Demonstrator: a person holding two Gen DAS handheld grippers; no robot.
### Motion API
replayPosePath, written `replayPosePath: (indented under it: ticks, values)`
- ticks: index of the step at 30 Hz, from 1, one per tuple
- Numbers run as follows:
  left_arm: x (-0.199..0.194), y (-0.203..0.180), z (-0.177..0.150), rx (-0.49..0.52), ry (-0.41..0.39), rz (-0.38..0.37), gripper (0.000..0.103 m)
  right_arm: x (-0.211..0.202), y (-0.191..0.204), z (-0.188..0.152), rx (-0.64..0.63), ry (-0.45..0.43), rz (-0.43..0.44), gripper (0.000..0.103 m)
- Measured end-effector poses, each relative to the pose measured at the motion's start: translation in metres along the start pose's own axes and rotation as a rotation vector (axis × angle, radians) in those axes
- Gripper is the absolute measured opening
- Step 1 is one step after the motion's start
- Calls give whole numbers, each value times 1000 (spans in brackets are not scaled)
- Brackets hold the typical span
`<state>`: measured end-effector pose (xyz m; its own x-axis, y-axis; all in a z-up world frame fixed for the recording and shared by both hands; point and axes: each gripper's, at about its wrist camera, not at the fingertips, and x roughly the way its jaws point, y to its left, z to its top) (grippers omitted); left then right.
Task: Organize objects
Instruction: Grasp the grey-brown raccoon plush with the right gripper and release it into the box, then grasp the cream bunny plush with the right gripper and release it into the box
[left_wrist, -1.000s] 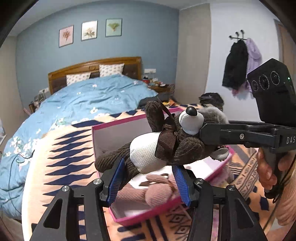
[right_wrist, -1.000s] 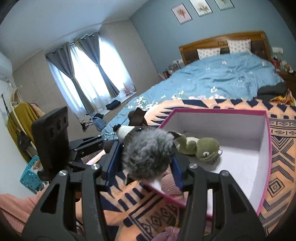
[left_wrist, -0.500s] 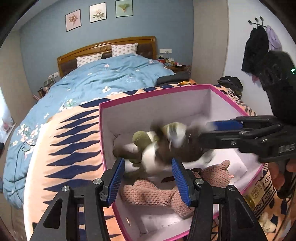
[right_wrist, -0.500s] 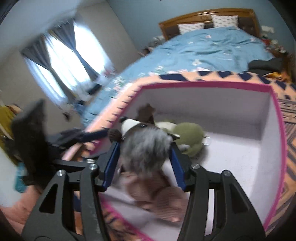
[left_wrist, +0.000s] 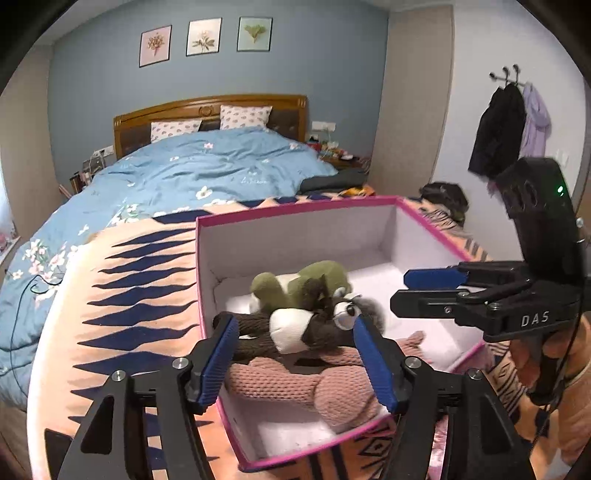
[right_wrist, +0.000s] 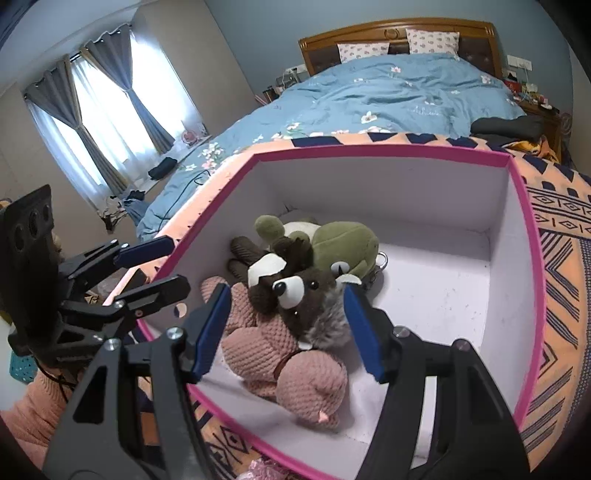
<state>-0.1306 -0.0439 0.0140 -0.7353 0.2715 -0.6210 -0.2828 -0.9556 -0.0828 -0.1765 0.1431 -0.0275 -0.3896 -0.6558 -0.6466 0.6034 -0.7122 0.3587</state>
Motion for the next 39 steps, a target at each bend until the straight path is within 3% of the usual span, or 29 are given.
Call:
replayPosePath:
  ticks: [11,13,15,21,26,32,39]
  values:
    - [-46,-9,-19,-11,-85,-74,69,-45,20,-20,-37,-82,55,65]
    - [-52,-9,-26,-14,-87,-84,73,-54,21,-27,-32,-97,77,65]
    - [-58,-10,-35,-10,-91,-90,84,-64,22,-36,-31,-106,90,65]
    - [-71,-13,-62,-2,-75,-124,84,-90,28,-73,-62,-109,102,65]
    - [-66,-31,-78,22,-33,-159,84,-96,28,-108,-65,-55,92,65]
    - [-52,-65,-96,95,24,-201,84,-76,28,-149,-67,77,68,65]
    - [-41,-72,-114,71,71,-244,84,-65,26,-165,-71,124,52,59]
